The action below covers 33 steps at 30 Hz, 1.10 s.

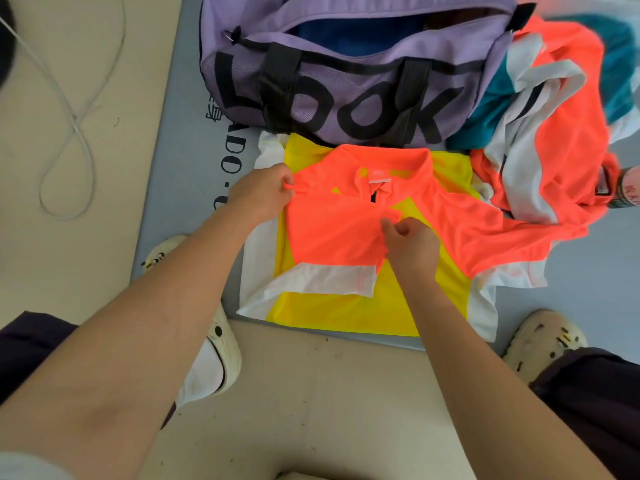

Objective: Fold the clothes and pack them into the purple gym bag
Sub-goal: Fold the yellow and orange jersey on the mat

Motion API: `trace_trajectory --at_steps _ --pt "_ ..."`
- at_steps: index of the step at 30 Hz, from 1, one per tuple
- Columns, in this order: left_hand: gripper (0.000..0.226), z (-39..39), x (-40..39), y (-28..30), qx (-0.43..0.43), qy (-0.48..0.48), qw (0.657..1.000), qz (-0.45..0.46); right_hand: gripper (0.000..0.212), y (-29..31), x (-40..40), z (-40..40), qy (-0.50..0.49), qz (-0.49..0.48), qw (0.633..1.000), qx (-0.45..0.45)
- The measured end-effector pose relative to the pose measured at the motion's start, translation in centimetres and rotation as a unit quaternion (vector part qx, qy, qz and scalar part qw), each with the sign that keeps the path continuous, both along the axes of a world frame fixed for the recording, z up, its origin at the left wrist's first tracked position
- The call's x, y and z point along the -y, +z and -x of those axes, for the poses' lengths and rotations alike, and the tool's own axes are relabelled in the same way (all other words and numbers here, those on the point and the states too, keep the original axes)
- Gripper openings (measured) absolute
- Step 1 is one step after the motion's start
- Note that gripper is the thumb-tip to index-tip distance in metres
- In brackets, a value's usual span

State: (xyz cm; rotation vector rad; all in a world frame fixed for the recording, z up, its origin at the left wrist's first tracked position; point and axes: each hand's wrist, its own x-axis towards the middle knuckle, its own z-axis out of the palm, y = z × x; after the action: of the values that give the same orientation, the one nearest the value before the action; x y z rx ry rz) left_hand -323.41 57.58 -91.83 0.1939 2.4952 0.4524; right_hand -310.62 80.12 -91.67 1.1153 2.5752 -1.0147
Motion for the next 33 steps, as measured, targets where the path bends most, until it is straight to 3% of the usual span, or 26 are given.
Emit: trace_trajectory --at_steps 4,8,10,12,14,18,22,29,31,33 --pt "0.013 -0.4 -0.4 -0.2 -0.035 0.043 0.998 -0.018 0.029 -0.5 1.2 0.0 -0.008 0.031 0.999 0.043" --pt "0.01 -1.7 -0.7 -0.1 -0.082 0.091 0.992 -0.025 0.036 -0.7 1.9 0.4 -0.071 0.08 0.994 0.003" --pt "0.019 -2.9 -0.9 -0.3 -0.071 0.121 0.99 -0.031 0.037 -0.9 1.9 0.7 -0.09 0.117 0.989 -0.01" --pt "0.031 -4.3 -1.2 -0.6 -0.044 0.152 0.987 -0.02 0.026 -1.0 1.9 0.8 -0.077 0.129 0.988 -0.018" --pt "0.037 -5.3 -1.4 -1.0 -0.026 0.182 0.983 -0.016 0.032 -1.0 1.7 0.6 -0.062 0.136 0.988 -0.03" --pt "0.024 -5.1 -1.6 -1.4 -0.032 0.212 0.977 -0.022 0.029 -0.7 1.0 0.0 -0.03 0.164 0.985 -0.029" --pt "0.018 -4.9 -1.2 -1.6 -0.04 0.219 0.973 -0.051 0.015 -1.0 0.3 -0.7 0.015 0.201 0.979 0.04" --pt "0.016 -6.0 -1.2 -1.2 -0.108 0.239 0.965 -0.026 0.033 -0.8 -0.6 -2.0 0.011 0.093 0.994 0.05" --pt "0.024 -6.9 -1.9 -0.8 -0.189 0.164 0.968 0.009 0.035 -0.6 0.1 -2.2 0.047 0.072 0.993 0.082" --pt "0.044 -8.2 -2.7 -0.9 -0.236 -0.025 0.971 0.01 0.03 -0.4 1.2 -2.5 0.096 0.059 0.988 0.107"
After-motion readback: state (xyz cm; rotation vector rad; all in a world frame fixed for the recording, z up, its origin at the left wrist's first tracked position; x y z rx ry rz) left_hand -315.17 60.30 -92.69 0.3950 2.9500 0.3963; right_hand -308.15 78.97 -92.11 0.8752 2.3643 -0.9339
